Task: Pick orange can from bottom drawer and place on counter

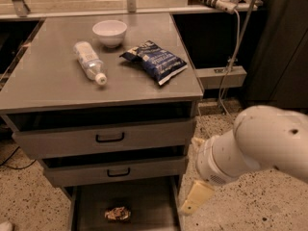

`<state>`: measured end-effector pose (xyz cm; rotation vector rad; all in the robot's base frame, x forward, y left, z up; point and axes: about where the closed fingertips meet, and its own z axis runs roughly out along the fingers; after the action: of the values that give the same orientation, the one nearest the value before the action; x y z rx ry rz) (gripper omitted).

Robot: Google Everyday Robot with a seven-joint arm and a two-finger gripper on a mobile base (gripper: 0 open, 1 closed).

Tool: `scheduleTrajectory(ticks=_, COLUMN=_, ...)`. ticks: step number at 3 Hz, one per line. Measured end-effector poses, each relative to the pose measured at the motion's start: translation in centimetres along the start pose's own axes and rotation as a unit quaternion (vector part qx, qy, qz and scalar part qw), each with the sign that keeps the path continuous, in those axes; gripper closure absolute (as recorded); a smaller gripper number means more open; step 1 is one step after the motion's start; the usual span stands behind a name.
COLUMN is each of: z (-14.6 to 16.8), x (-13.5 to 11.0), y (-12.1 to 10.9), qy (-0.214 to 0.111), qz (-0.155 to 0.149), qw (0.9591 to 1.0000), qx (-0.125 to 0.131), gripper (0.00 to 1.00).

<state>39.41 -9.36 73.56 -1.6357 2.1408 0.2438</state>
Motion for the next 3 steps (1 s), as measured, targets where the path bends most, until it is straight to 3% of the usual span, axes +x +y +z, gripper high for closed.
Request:
scheduleTrajectory(ticks=1, z=8.4, x=2.4, y=0.6, qy=-0.033, qz=0.035, qw=0.9986, qx=-0.022, gripper=0.00)
scheduleTrajectory(ticks=2, z=8.4, x=2.4, y=0.6, qy=-0.033, qz=0.035, qw=0.9986, qx=-0.022, gripper=0.00)
scheduleTrajectory(ticks=3, z=12.0, x=2.2, y=0.8, qy=-0.051, qz=0.032, qw=0.9976, qx=-0.035, gripper=0.00)
